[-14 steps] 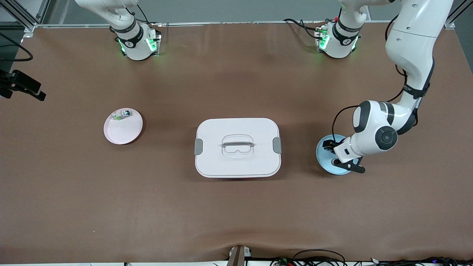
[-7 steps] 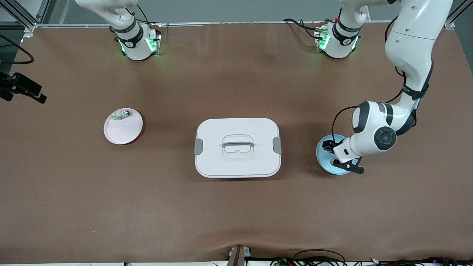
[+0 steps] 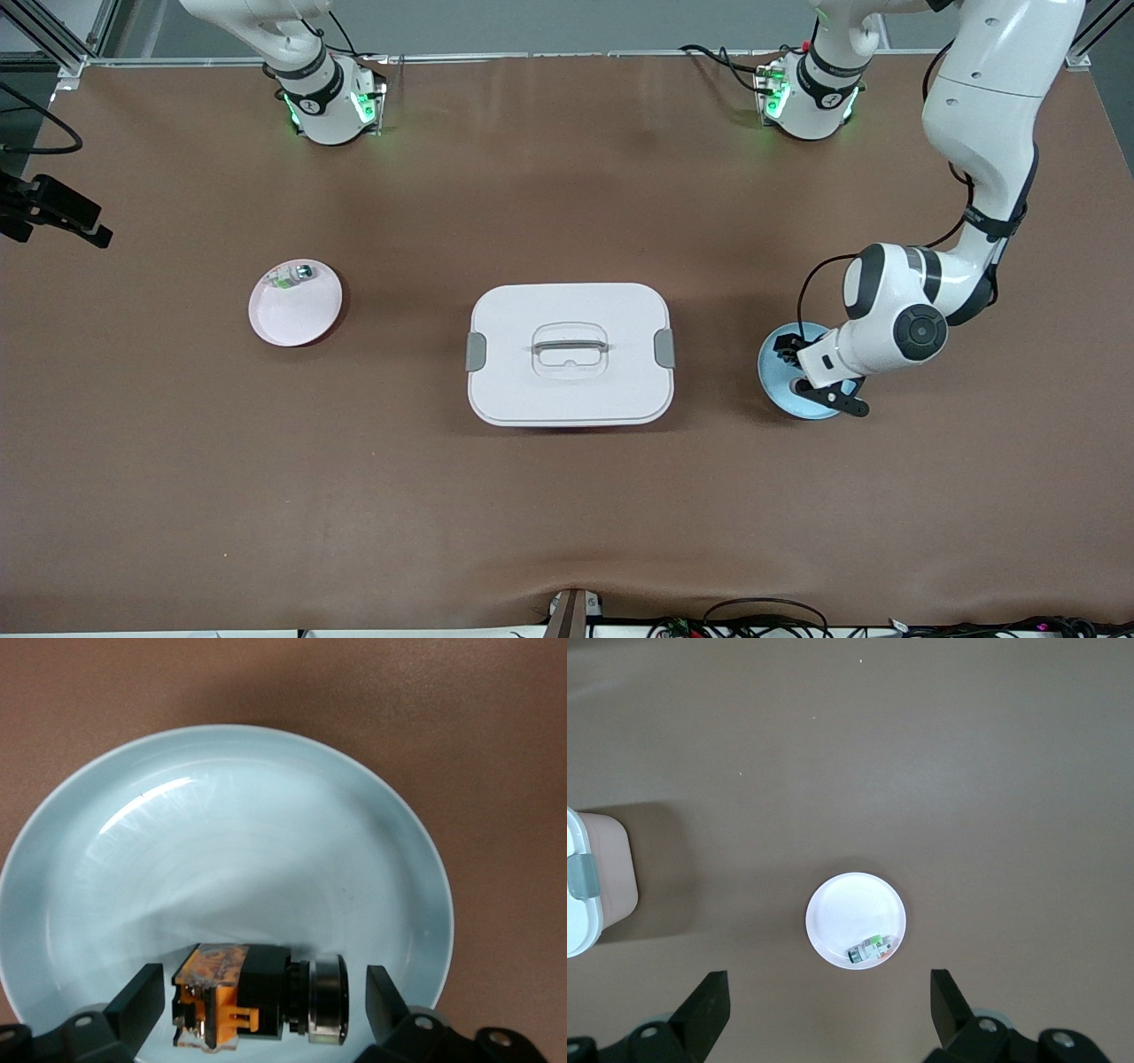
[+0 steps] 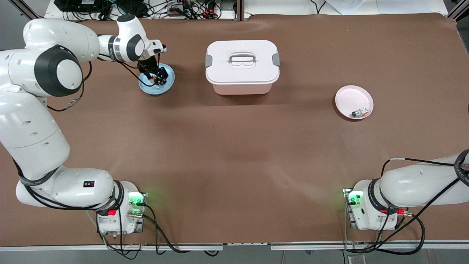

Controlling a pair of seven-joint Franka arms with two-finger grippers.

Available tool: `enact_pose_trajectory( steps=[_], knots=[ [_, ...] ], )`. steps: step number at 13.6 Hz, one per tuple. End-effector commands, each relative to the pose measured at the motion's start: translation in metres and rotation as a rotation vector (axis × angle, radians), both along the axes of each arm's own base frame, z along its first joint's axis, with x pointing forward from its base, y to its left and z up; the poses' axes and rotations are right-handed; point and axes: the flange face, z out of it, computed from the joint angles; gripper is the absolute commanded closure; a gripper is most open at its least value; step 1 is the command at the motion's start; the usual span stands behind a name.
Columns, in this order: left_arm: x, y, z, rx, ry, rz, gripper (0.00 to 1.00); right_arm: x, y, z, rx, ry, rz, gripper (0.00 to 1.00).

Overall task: Transfer orange switch to right arm and place
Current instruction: 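Close the left gripper on the orange switch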

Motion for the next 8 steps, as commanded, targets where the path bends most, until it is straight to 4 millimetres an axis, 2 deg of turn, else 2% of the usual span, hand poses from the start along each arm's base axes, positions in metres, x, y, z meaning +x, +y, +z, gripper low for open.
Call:
enact_pose_trajectory(
  steps=[1, 4, 7, 8],
  knots=[
    [-0.001, 0.002, 0.000, 0.007, -0.006, -0.025, 0.06, -0.002, 0.000, 0.003, 0.002, 0.000, -0.006, 0.00],
    [0.000, 0.002, 0.002, 0.007, -0.009, -0.025, 0.50, -0.002, -0.001, 0.002, 0.002, 0.001, -0.008, 0.00],
    [-0.001, 0.001, 0.009, 0.012, 0.000, -0.012, 0.75, -0.003, -0.001, 0.004, 0.002, 0.000, -0.008, 0.00],
    [-0.001, 0.001, 0.013, 0.015, 0.002, -0.010, 0.79, -0.003, -0.001, 0.004, 0.002, 0.000, -0.008, 0.00]
  ],
)
